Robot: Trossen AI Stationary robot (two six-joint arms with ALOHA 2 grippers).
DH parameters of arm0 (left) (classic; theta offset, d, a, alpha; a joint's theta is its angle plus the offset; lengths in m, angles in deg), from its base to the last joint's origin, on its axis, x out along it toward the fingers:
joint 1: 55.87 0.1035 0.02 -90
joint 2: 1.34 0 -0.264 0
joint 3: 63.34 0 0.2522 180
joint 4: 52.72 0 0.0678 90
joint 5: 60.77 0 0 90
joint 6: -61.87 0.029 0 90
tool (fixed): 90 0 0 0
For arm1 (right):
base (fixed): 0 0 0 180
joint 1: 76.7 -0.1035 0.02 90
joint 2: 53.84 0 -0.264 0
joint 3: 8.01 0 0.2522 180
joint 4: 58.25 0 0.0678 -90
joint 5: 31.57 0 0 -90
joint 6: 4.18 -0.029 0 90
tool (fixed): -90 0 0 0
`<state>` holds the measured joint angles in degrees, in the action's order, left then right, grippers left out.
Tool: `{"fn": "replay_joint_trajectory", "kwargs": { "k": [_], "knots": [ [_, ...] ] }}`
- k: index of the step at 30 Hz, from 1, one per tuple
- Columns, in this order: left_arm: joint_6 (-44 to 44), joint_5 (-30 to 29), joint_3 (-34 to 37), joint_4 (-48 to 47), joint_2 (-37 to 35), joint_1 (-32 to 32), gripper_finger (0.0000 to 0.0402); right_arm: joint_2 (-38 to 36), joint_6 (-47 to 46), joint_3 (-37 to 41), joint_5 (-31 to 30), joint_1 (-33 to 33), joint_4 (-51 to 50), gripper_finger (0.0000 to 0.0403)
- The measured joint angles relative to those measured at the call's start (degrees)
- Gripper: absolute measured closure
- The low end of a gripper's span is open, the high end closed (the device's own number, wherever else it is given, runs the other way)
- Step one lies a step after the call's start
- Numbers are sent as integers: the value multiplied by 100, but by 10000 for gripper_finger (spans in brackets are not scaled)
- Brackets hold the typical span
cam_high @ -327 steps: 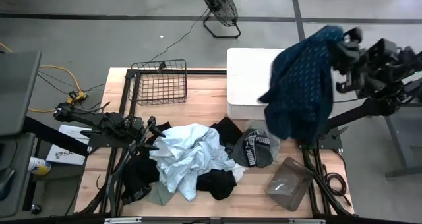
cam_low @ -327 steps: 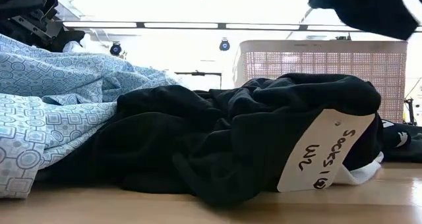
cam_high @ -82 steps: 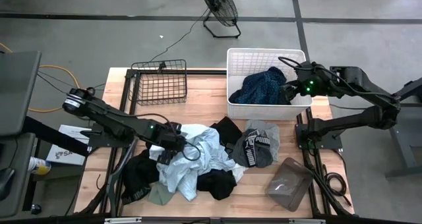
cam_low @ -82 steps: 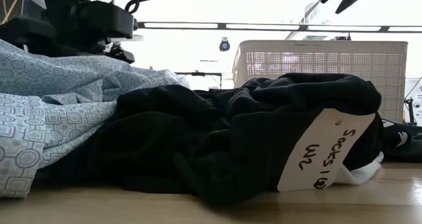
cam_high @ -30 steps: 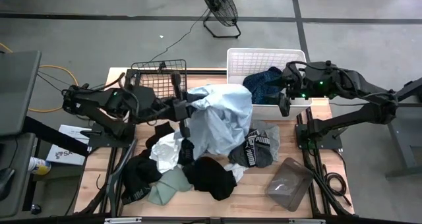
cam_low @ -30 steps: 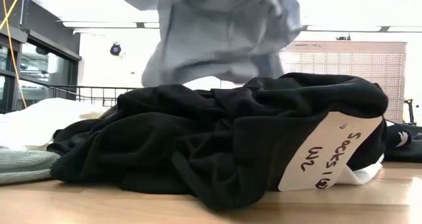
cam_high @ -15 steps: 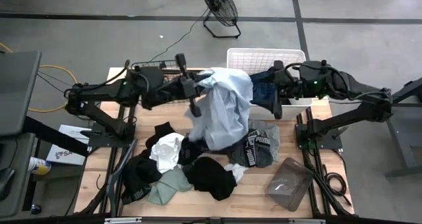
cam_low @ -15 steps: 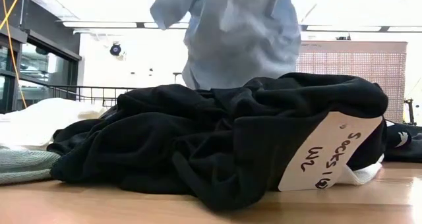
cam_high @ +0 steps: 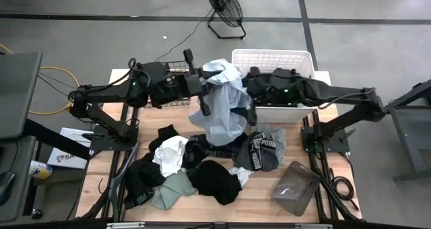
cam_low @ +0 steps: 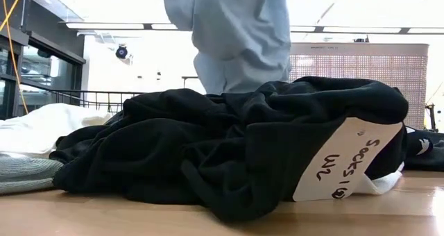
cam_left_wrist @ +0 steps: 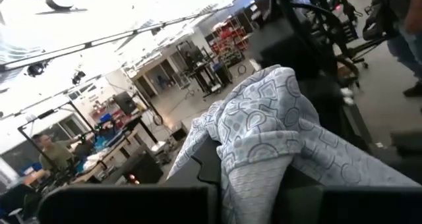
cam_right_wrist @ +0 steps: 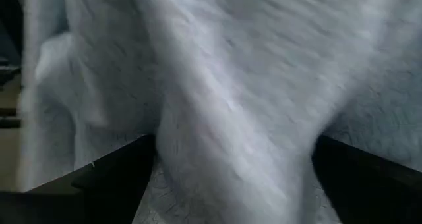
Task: Pick & Place Cloths
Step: Put the white patterned shirt into the white bin
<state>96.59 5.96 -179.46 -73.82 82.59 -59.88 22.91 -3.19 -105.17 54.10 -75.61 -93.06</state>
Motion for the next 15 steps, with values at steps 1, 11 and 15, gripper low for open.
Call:
{"fn": "replay_joint_trajectory", "kwargs": {
  "k": [1,11,15],
  "knots": [
    [53,0,0,58,4,0,382,88,59,0,133,-14,128,9],
    [398,8,-121,405,4,61,382,721,15,-2,696,-243,798,10],
    [396,111,-236,464,1,68,382,786,-372,-7,877,-282,1256,11]
  ]
}}
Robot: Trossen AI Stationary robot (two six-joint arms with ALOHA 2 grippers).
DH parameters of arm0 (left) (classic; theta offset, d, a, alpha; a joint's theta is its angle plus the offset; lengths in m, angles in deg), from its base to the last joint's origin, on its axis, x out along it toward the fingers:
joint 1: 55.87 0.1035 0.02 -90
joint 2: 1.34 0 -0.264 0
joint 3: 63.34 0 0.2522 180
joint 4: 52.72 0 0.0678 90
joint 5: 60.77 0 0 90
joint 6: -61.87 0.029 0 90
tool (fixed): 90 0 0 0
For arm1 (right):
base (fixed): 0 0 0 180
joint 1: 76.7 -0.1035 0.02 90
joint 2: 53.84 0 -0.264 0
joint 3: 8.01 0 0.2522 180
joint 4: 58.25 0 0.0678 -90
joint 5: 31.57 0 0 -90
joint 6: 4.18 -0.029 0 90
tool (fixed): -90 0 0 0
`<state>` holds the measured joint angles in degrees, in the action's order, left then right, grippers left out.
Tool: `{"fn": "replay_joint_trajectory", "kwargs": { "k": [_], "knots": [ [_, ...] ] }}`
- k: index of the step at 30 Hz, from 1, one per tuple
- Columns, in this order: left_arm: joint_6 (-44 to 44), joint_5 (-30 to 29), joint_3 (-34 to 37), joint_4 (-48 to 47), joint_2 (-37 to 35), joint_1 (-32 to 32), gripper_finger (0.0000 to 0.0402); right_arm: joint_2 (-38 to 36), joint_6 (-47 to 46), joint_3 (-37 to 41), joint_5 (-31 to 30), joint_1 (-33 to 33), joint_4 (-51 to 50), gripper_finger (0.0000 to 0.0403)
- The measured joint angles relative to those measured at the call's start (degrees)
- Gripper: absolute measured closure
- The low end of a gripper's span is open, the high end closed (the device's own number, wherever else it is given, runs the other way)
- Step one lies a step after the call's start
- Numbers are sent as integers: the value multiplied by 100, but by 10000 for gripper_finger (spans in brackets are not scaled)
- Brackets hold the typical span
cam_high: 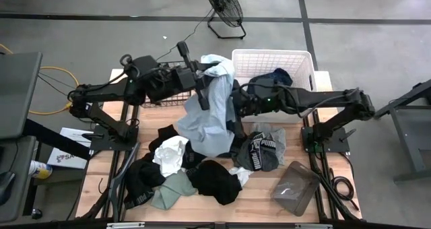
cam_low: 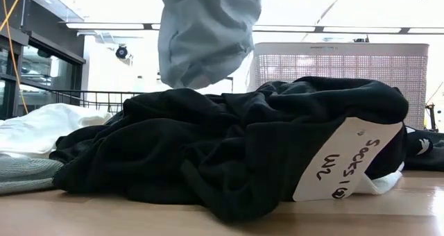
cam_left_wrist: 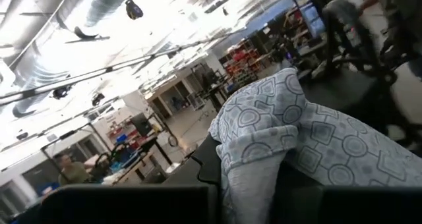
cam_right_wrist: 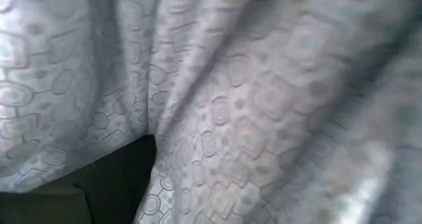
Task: Pick & Place Cloths
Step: Put the white patterned shirt into the white bin
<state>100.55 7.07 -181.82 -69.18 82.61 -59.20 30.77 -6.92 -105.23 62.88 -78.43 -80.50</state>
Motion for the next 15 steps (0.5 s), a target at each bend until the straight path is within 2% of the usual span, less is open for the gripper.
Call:
{"fn": "replay_joint_trajectory", "kwargs": {
  "k": [4,8,11,15],
  "knots": [
    [-9,104,-58,14,0,-3,382,6,-334,2,99,-5,400,28],
    [-66,175,-64,35,-7,-1,382,6,-515,2,196,-6,612,70],
    [-163,243,-64,7,-7,-2,382,10,-524,4,180,-21,624,119],
    [-192,261,-64,2,-7,-2,382,12,-649,7,222,-18,722,210]
  ]
}}
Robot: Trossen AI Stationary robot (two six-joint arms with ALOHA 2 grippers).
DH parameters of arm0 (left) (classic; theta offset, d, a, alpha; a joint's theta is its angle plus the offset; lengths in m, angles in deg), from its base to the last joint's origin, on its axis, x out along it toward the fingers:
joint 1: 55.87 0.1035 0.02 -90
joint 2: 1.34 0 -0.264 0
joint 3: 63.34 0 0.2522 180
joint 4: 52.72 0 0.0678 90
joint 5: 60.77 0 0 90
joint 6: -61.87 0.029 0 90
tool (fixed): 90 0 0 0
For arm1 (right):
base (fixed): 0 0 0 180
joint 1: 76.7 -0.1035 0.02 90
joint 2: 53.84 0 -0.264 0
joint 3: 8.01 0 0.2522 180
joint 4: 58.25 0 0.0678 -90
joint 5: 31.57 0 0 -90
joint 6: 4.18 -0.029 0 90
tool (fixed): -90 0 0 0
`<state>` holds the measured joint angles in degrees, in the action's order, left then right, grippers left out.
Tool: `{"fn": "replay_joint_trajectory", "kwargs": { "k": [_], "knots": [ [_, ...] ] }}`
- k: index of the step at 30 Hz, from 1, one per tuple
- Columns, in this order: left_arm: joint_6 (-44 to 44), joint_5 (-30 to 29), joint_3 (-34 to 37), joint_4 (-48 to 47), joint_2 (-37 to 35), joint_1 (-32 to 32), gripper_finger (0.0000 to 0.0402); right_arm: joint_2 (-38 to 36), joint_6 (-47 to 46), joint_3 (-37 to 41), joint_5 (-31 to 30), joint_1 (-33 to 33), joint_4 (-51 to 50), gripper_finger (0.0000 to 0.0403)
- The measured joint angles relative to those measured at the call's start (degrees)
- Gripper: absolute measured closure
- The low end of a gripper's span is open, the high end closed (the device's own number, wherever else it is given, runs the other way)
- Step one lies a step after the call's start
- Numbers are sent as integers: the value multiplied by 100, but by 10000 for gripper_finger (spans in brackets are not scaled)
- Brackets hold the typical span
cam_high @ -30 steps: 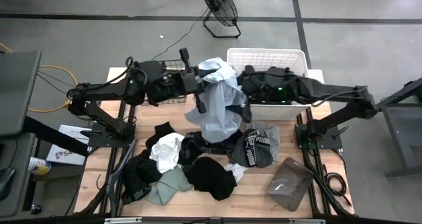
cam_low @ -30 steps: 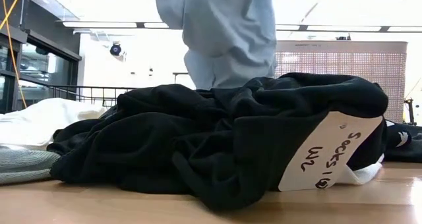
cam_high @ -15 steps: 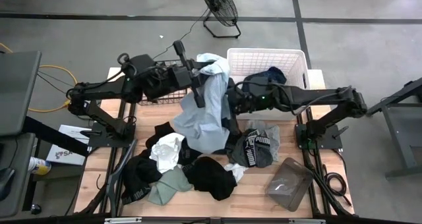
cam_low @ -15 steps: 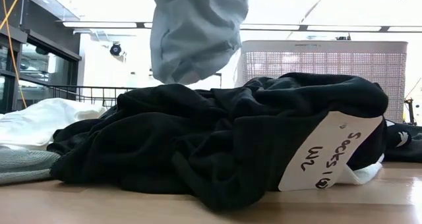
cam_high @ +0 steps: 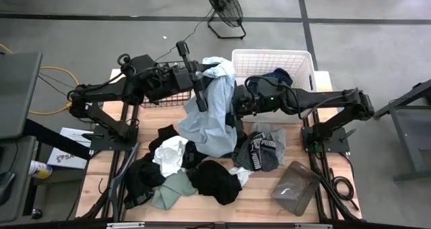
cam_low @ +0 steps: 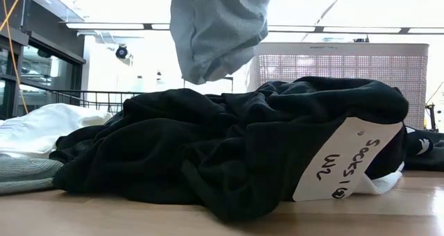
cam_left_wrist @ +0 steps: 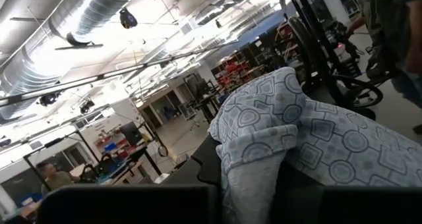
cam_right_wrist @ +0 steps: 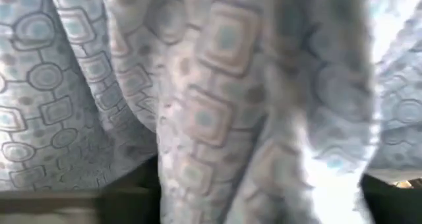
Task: Pick & Place Cloths
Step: Put the white patterned shirt into the white bin
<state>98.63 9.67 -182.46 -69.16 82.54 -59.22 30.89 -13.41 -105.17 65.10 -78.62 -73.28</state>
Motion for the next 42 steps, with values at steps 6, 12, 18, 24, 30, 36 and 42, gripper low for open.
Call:
{"fn": "replay_joint_trajectory", "kwargs": {
  "k": [6,12,18,24,30,36,42],
  "knots": [
    [-123,26,0,-33,0,0,382,0,-23,0,98,2,13,375],
    [-123,19,0,-28,0,0,372,-51,-256,0,-122,2,-70,394],
    [-108,-41,0,29,-4,0,252,-236,-281,7,-394,2,-535,396],
    [-104,-271,0,180,-4,0,120,-593,-300,9,-771,44,-867,397],
    [-104,-829,-2,533,-22,0,57,-1073,-197,9,-1137,173,-1198,398],
    [-216,-1099,-2,625,-57,-2,51,-1630,33,7,-1424,420,-1463,398],
    [-272,-1414,-2,595,-55,-2,50,-2049,287,7,-1560,757,-1650,399]
  ]
}}
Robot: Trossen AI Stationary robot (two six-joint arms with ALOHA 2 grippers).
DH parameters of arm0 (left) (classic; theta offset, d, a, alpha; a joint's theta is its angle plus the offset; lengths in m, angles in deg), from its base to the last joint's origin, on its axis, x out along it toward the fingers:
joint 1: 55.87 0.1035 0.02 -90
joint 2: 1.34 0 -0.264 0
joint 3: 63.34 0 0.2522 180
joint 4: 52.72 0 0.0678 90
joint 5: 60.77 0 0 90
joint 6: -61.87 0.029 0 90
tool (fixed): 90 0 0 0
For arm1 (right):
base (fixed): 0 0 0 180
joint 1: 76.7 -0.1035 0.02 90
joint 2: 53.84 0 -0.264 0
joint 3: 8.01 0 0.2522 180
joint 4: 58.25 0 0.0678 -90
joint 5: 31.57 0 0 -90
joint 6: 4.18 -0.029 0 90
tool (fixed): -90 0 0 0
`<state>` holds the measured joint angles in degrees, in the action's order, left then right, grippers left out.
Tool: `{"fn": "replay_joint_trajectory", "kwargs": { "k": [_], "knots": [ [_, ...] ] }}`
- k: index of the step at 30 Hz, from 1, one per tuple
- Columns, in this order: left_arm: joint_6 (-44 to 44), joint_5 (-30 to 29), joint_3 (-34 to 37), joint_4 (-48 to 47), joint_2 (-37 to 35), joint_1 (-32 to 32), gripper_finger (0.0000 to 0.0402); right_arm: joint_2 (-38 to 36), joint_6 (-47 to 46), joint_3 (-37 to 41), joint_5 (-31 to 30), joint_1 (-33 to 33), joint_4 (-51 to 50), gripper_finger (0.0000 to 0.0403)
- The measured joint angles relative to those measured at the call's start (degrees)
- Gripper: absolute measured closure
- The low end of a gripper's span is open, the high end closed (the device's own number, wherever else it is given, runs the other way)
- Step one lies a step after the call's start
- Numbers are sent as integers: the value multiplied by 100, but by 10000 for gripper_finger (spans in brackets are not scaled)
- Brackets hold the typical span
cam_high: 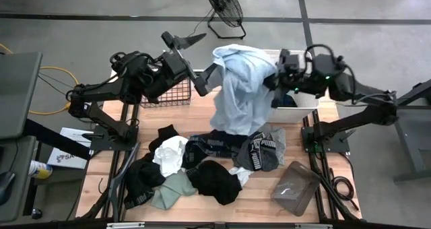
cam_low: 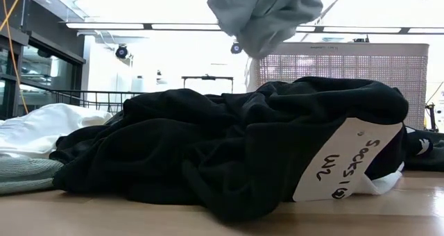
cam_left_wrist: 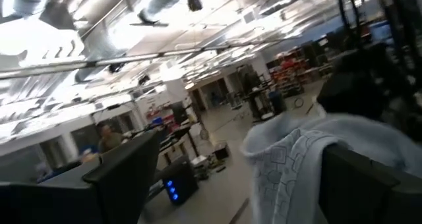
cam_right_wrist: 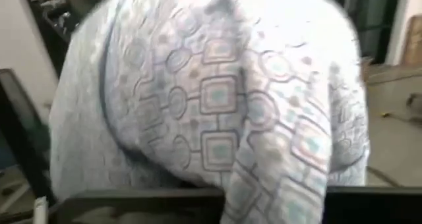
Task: Pick & Place Cloths
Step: Put the white patterned shirt into the white bin
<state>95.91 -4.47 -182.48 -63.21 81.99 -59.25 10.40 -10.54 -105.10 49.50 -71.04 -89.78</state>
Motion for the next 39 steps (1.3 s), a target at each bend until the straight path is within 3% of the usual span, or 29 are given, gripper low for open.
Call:
{"fn": "replay_joint_trajectory", "kwargs": {
  "k": [10,20,31,39],
  "knots": [
    [-736,-213,0,-693,0,0,50,-472,596,-2,-225,796,170,399],
    [-1558,-1055,2,-1923,4,0,50,-711,1081,-9,-683,1648,-167,399],
    [-3213,-1315,4,-4104,9,0,50,-552,1248,-9,-890,2528,-2305,399],
    [-4334,-1320,4,-5543,9,0,50,32,248,-9,-727,3022,-3779,399]
  ]
}}
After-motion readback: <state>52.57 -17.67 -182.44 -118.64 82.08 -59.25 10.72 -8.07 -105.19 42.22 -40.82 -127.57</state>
